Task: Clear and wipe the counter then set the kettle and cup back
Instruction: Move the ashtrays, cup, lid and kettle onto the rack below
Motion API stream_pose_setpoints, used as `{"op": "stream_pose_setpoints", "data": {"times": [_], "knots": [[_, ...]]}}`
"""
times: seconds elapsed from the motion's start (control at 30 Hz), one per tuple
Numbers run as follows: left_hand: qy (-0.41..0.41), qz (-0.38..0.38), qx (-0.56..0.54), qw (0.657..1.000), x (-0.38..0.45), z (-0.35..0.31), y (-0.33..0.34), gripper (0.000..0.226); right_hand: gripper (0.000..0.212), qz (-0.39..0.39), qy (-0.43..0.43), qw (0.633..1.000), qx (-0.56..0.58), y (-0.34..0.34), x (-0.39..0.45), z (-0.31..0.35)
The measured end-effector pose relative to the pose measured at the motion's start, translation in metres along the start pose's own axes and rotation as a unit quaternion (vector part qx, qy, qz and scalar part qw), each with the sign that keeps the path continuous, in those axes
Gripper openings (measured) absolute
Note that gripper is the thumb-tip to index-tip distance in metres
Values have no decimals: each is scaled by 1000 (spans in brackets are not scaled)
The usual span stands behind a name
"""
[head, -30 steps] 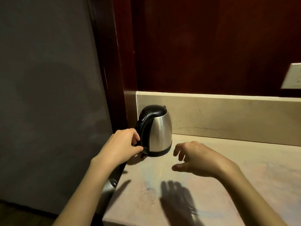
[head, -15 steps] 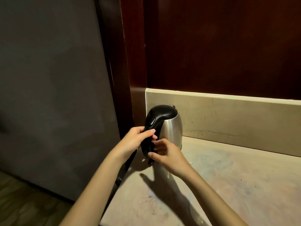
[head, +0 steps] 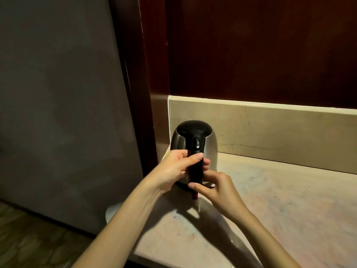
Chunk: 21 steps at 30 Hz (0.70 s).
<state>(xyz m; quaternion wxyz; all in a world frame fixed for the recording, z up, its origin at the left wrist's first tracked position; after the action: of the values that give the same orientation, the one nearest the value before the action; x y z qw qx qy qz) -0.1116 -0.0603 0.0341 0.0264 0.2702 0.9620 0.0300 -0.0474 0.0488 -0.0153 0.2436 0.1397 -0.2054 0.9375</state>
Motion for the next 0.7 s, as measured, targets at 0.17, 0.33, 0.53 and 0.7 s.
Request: {"op": "stream_pose_setpoints", "data": {"times": [0.17, 0.33, 0.53, 0.7], "knots": [[18, 32, -13, 999, -29, -12, -5, 28, 22, 5, -7, 1000, 24, -8, -24, 21], [54, 66, 10, 996, -66, -17, -14, 26, 19, -1, 6, 999, 47, -4, -58, 46], [78, 88, 26, 993, -111, -13, -35, 25, 28, -32, -12, 999, 34, 14, -102, 65], [95, 85, 51, 991, -149, -12, -55, 29, 25, -35, -20, 999, 22, 31, -137, 85]]}}
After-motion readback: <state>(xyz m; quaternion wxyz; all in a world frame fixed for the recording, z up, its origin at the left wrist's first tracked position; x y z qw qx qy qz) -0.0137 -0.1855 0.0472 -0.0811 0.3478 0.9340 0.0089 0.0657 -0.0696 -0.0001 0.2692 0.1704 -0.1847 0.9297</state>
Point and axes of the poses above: each hand's wrist, its own x-axis towards the middle knuckle, its own y-axis out of the palm, z = x × y, the point moved 4 cm from there along x, towards the middle knuckle, and after that the axes turned 13 degrees about -z, right-handed, at the moved point
